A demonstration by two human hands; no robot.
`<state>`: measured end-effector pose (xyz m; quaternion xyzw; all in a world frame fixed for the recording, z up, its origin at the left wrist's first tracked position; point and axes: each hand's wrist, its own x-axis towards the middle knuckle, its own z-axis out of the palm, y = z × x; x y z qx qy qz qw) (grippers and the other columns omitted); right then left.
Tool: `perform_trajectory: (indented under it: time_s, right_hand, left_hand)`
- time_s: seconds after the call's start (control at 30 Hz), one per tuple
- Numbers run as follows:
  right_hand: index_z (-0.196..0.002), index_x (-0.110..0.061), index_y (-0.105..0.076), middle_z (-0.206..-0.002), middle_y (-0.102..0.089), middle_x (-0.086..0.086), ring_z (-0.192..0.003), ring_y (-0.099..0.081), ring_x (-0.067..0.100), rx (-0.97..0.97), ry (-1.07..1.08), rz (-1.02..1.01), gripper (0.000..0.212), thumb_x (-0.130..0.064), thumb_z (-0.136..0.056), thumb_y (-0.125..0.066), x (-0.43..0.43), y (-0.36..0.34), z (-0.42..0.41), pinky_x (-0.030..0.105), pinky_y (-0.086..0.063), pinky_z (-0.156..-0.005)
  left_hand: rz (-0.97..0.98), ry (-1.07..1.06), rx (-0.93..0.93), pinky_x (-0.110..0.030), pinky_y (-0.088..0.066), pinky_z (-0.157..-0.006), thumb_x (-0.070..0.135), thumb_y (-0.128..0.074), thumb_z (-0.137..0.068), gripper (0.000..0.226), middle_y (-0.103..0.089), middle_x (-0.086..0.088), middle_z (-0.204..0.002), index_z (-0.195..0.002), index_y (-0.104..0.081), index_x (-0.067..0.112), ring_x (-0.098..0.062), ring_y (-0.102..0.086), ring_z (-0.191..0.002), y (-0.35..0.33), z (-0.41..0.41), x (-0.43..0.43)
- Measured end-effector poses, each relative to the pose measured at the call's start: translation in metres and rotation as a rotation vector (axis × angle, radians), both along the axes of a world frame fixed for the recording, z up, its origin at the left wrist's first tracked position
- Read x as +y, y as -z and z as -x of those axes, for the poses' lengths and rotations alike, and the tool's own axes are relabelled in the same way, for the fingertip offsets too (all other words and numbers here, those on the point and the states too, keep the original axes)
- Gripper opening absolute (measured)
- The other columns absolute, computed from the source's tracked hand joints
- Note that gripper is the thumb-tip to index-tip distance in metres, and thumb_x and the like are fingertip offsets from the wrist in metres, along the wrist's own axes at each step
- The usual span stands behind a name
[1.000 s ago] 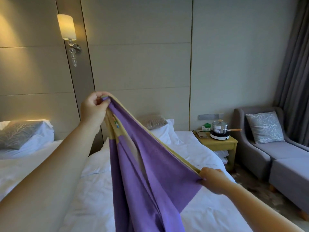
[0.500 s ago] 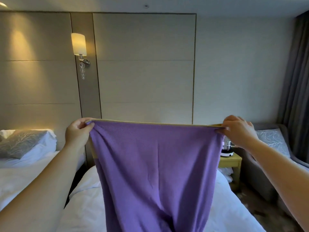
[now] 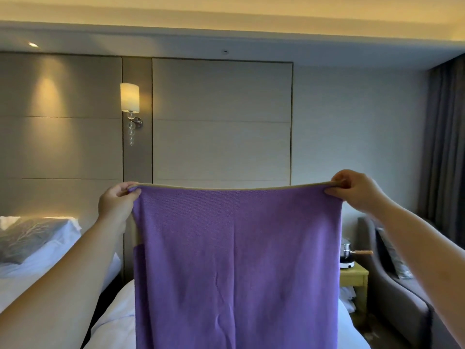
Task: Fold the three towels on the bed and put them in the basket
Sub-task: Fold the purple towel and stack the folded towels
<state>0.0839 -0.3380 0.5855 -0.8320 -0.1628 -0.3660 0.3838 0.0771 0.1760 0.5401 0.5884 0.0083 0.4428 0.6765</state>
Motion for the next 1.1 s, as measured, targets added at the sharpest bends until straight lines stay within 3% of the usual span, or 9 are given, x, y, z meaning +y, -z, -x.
perform_trajectory:
  time_s: [0.1,0.23,0.37,0.5,0.63,0.83,0.93,1.03,1.1]
  right_hand:
    - [-0.078,-0.016,-0.065,-0.068,-0.061,0.006,-0.061,-0.050,0.014,0.037,-0.148,-0.033,0.015,-0.003,-0.080,-0.071,-0.008,0.006,-0.004,0.017,-0.039,-0.056]
    - [-0.079,-0.025,-0.068,-0.068,-0.064,-0.007,-0.059,-0.053,-0.003,0.192,-0.223,0.147,0.022,-0.004,-0.085,-0.066,-0.016,0.017,-0.011,0.010,-0.042,-0.058]
    - [-0.078,-0.030,-0.061,-0.058,-0.059,-0.005,-0.052,-0.047,0.002,0.245,-0.261,0.160,0.026,-0.006,-0.085,-0.066,-0.024,0.026,-0.013,0.013,-0.040,-0.050]
    - [-0.076,-0.019,-0.061,-0.052,-0.056,-0.007,-0.049,-0.048,0.006,0.223,-0.183,0.155,0.014,-0.011,-0.084,-0.069,-0.029,0.030,-0.017,0.015,-0.041,-0.048]
    - [-0.073,-0.017,-0.063,-0.058,-0.059,-0.002,-0.047,-0.050,0.004,0.224,-0.074,0.222,0.014,-0.015,-0.087,-0.066,-0.029,0.037,-0.018,0.022,-0.044,-0.055]
    - [-0.075,-0.016,-0.065,-0.064,-0.061,0.001,-0.056,-0.054,0.011,0.254,-0.015,0.284,0.015,-0.017,-0.090,-0.062,-0.026,0.043,-0.014,0.024,-0.045,-0.061]
    - [-0.077,-0.014,-0.067,-0.071,-0.065,0.006,-0.064,-0.057,0.014,0.291,-0.023,0.271,0.016,-0.018,-0.091,-0.060,-0.026,0.041,-0.014,0.025,-0.046,-0.068]
    - [-0.075,-0.016,-0.068,-0.068,-0.067,0.001,-0.061,-0.061,0.010,0.325,-0.063,0.188,0.017,-0.017,-0.091,-0.060,-0.023,0.046,-0.015,0.021,-0.050,-0.066]
    - [-0.075,-0.016,-0.068,-0.066,-0.068,-0.003,-0.061,-0.062,0.009,0.342,-0.066,0.139,0.015,-0.016,-0.089,-0.064,-0.020,0.059,-0.019,0.021,-0.051,-0.065]
  left_hand:
    - [0.014,0.002,0.012,-0.033,-0.047,-0.085,0.003,-0.064,-0.086,0.020,-0.065,0.000,-0.088,-0.099,-0.065,0.019,-0.020,-0.059,-0.087,0.002,-0.001,0.004]
    - [-0.022,0.080,0.073,-0.028,-0.047,-0.076,-0.002,-0.059,-0.088,0.023,-0.064,-0.001,-0.085,-0.108,-0.063,0.007,-0.016,-0.059,-0.079,0.015,-0.004,0.007]
    - [-0.046,0.076,0.112,-0.032,-0.046,-0.083,-0.001,-0.059,-0.089,0.019,-0.064,-0.009,-0.096,-0.098,-0.063,0.014,-0.022,-0.058,-0.087,0.028,-0.003,0.005]
    - [-0.070,0.084,0.120,-0.029,-0.047,-0.078,0.000,-0.058,-0.090,0.021,-0.063,-0.011,-0.098,-0.109,-0.062,0.009,-0.021,-0.059,-0.087,0.029,-0.002,-0.002]
    - [-0.079,0.100,0.147,-0.037,-0.045,-0.091,0.000,-0.058,-0.090,0.020,-0.064,-0.004,-0.090,-0.106,-0.063,0.011,-0.024,-0.058,-0.092,0.031,-0.002,-0.010]
    - [-0.102,0.101,0.180,-0.034,-0.044,-0.088,0.000,-0.058,-0.090,0.022,-0.063,-0.003,-0.089,-0.111,-0.063,0.005,-0.023,-0.057,-0.090,0.037,-0.002,-0.013]
    - [-0.146,0.082,0.196,-0.032,-0.046,-0.083,0.000,-0.058,-0.090,0.025,-0.063,-0.010,-0.098,-0.113,-0.062,0.009,-0.019,-0.058,-0.085,0.036,-0.001,-0.010]
    - [-0.148,0.053,0.244,-0.037,-0.044,-0.095,0.001,-0.060,-0.089,0.037,-0.058,-0.011,-0.109,-0.126,-0.055,0.006,-0.022,-0.055,-0.098,0.040,-0.004,-0.007]
    - [-0.170,0.034,0.306,-0.036,-0.042,-0.094,0.001,-0.060,-0.089,0.039,-0.058,-0.010,-0.108,-0.128,-0.054,0.002,-0.021,-0.053,-0.100,0.051,-0.007,-0.008]
